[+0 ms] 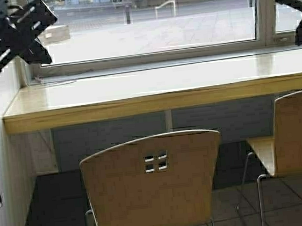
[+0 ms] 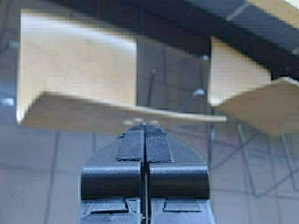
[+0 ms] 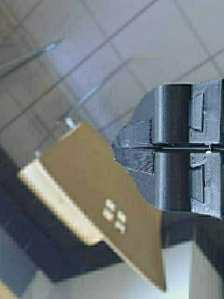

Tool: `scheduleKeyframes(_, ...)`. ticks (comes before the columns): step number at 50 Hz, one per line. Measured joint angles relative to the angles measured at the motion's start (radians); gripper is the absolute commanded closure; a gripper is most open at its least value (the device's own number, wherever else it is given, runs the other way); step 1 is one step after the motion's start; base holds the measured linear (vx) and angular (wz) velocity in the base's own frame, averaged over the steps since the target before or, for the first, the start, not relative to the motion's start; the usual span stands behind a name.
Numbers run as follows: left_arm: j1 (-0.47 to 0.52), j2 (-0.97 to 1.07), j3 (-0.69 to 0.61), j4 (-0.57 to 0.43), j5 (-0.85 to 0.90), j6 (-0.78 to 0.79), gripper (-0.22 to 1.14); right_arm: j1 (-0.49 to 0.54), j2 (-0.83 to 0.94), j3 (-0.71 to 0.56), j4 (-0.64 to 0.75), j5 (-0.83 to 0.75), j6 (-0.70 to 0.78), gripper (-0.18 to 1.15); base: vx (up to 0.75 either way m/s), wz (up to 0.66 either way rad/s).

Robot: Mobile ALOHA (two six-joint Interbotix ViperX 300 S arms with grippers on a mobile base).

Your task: Push the chairs under the table

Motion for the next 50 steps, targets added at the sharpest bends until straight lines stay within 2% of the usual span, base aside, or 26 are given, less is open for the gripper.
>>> scheduleKeyframes(15,-0.112,0.351,-0.110,-0.112,0.000,-0.224,0.86,0.032,0.307,-0.167,0.051,0.017,0.002,0.90,0.19,0.07)
scheduleKeyframes(20,-0.153,0.416,-0.135,-0.143,-0.003,-0.285,0.79,0.063,0.407,-0.218,0.103,0.032,0.003,0.84,0.18,0.08)
scheduleKeyframes(24,-0.190,0.454,-0.150,-0.169,-0.005,-0.321,0.67,0.091,0.469,-0.238,0.152,0.035,0.002,0.74,0.17,0.07)
scheduleKeyframes(27,-0.219,0.479,-0.166,-0.187,-0.006,-0.341,0.53,0.104,0.505,-0.249,0.190,0.037,0.002,0.61,0.17,0.06)
scheduleKeyframes(36,-0.282,0.531,-0.232,-0.239,-0.008,-0.365,0.08,0.110,0.589,-0.290,0.321,0.071,0.002,0.08,0.13,0.07)
scheduleKeyframes(38,-0.287,0.546,-0.249,-0.261,-0.008,-0.367,-0.01,0.110,0.603,-0.299,0.341,0.081,0.002,-0.01,0.11,0.05)
scheduleKeyframes(42,-0.308,0.580,-0.282,-0.325,-0.006,-0.376,-0.11,0.109,0.638,-0.324,0.387,0.098,0.002,-0.06,0.09,0.05)
scheduleKeyframes(50,-0.359,0.637,-0.342,-0.445,-0.006,-0.387,-0.10,0.114,0.716,-0.385,0.502,0.127,0.002,-0.05,0.06,0.04)
